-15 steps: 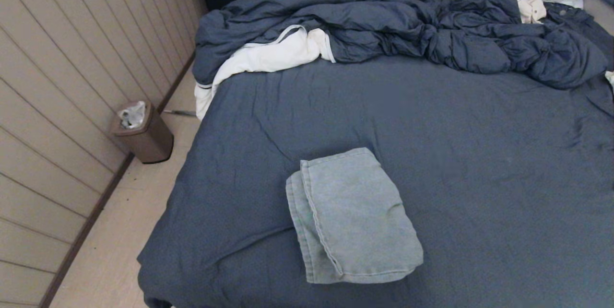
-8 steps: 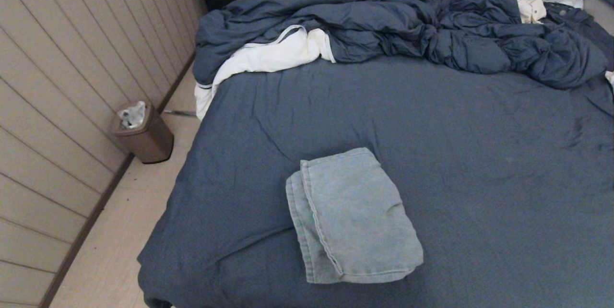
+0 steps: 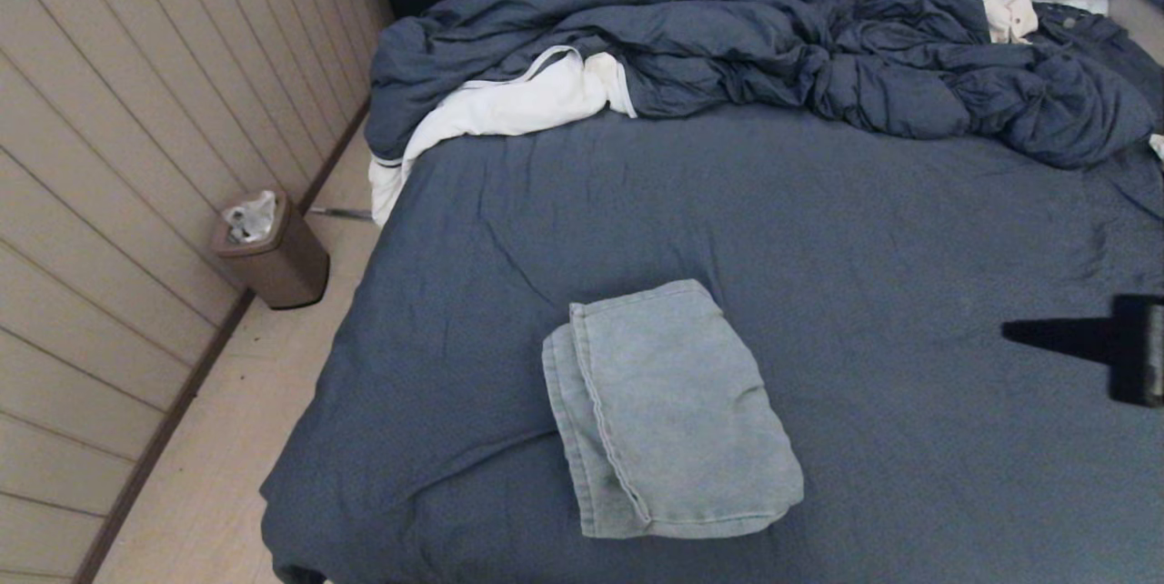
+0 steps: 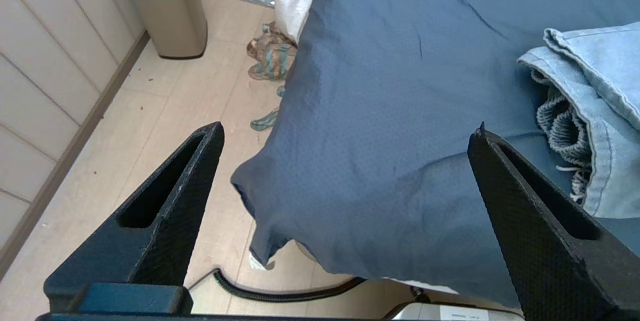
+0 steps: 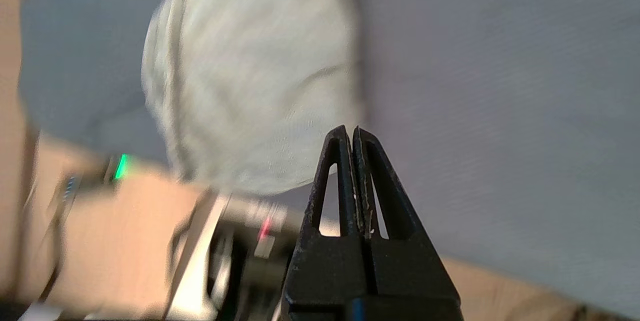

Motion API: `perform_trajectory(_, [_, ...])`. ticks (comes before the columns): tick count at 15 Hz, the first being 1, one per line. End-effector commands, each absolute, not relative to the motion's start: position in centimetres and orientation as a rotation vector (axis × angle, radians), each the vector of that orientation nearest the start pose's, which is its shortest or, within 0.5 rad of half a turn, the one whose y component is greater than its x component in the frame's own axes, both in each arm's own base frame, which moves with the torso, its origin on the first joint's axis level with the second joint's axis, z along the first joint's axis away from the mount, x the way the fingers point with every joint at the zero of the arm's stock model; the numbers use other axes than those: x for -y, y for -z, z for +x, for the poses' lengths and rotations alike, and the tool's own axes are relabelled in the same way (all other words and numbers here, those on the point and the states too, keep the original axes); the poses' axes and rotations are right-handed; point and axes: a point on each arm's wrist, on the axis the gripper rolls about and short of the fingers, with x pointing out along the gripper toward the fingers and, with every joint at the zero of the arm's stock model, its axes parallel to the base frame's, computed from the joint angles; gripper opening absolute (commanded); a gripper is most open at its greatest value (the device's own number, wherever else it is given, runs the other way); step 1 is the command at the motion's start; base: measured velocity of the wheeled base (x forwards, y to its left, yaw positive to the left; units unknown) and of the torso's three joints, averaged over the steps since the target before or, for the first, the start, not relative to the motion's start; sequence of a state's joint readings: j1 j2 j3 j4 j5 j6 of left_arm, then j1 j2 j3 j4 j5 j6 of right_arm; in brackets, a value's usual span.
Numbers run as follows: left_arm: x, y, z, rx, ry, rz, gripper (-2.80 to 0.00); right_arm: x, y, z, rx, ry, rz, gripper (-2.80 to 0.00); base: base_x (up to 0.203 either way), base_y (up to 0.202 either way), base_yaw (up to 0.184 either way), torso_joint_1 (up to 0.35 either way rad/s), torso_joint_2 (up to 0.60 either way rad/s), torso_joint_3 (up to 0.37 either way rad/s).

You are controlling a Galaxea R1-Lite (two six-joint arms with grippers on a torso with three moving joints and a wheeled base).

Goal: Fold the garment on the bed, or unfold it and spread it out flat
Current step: Unford the blue shorts

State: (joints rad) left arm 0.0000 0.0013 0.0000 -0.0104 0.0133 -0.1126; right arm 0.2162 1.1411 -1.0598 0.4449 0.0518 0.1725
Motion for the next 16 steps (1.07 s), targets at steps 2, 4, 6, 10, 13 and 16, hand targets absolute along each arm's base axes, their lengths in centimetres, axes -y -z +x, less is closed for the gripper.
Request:
perform_trajectory(2, [0.0, -7.7, -2.3, 0.008, -0.013, -0.114, 0.0, -11.2, -25.3, 21.0, -0.846, -0.326, -0.003, -2.8, 0.0, 0.0, 0.0, 0.0, 0.0, 0.0])
perform_trajectory(4, [0.0, -7.7, -2.3, 0.008, -0.013, -0.114, 0.0, -15.3, -24.1, 21.3, -0.884, -0.343, -0.107, -2.8, 0.0, 0.0, 0.0, 0.0, 0.0, 0.0])
perform_trajectory(6, [0.0, -7.7, -2.3, 0.008, -0.013, -0.114, 0.0, -19.4, -22.8, 21.0, -0.889, -0.365, -0.213, -2.8, 0.0, 0.0, 0.0, 0.0, 0.0, 0.0])
perform_trajectory(10, [0.0, -7.7, -2.3, 0.008, -0.013, -0.114, 0.0, -25.0, -19.6, 20.5, -0.862, -0.307, -0.394, 0.0, 0.0, 0.0, 0.0, 0.0, 0.0, 0.0])
perform_trajectory(13, [0.0, -7.7, -2.3, 0.008, -0.013, -0.114, 0.0, -27.5, -18.1, 20.7, -0.864, -0.325, -0.451, 0.0, 0.0, 0.0, 0.0, 0.0, 0.0, 0.0])
perform_trajectory(16, [0.0, -7.7, -2.3, 0.008, -0.013, -0.114, 0.0, -30.6, -15.1, 21.4, -0.887, -0.327, -0.503, 0.0, 0.0, 0.0, 0.0, 0.0, 0.0, 0.0])
